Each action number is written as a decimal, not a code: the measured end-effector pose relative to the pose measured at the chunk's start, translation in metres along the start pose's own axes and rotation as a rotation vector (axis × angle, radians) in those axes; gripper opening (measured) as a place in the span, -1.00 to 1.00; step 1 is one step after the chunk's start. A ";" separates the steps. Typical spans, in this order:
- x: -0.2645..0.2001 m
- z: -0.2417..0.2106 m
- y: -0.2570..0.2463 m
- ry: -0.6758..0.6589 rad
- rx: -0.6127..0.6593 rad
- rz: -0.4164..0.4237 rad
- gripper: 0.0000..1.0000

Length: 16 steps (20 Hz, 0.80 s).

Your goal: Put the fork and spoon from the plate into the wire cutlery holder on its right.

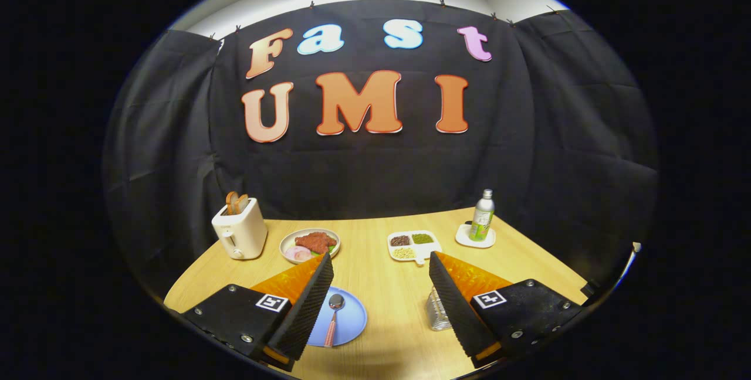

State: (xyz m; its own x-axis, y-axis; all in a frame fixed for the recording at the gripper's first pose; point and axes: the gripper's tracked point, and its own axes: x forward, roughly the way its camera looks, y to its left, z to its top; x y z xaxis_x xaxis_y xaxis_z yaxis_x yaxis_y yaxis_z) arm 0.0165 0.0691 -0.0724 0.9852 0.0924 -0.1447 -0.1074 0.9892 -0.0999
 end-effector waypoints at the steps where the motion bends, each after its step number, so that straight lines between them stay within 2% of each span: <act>1: 0.003 -0.011 0.010 0.021 -0.006 0.017 0.97; 7: 0.030 -0.087 0.050 0.190 -0.040 0.069 0.97; 14: 0.050 -0.163 0.072 0.358 -0.051 0.077 0.98; 16: 0.054 -0.175 0.072 0.388 -0.052 0.064 0.91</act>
State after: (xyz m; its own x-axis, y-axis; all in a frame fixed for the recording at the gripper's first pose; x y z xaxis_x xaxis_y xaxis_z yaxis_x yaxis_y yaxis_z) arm 0.0388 0.1250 -0.2597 0.8537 0.0937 -0.5123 -0.1833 0.9748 -0.1270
